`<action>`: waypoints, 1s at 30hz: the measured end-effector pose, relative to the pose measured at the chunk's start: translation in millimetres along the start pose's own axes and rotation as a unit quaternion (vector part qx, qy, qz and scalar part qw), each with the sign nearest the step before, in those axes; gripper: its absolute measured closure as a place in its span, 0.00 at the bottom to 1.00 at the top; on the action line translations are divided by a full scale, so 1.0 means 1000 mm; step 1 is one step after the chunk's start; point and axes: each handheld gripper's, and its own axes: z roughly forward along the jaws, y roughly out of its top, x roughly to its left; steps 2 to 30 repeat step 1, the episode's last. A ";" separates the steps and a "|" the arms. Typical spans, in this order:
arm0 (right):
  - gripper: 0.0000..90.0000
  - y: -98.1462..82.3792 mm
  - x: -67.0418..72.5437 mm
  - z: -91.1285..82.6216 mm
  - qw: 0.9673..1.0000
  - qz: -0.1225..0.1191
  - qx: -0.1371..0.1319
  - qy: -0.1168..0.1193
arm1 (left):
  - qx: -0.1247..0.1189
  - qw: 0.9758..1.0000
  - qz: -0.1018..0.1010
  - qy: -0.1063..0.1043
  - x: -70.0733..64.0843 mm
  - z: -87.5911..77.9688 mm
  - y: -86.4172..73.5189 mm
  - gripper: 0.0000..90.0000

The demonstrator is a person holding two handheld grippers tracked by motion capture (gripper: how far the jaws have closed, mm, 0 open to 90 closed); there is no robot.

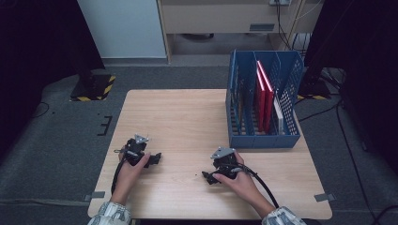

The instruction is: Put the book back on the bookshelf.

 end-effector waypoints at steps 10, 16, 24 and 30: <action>0.01 0.000 0.000 0.000 1.000 0.000 0.000 0.000 | 0.000 1.000 0.000 0.000 0.000 0.000 0.000 0.00; 0.01 0.000 0.000 0.000 1.000 0.000 0.000 0.000 | 0.000 1.000 0.000 0.000 0.000 0.000 0.000 0.00; 0.01 0.000 0.000 0.000 1.000 0.000 0.000 0.000 | 0.000 1.000 0.000 0.000 0.000 0.000 0.000 0.00; 0.01 0.000 0.000 0.000 1.000 0.000 0.000 0.000 | 0.000 1.000 0.000 0.000 0.000 0.000 0.000 0.00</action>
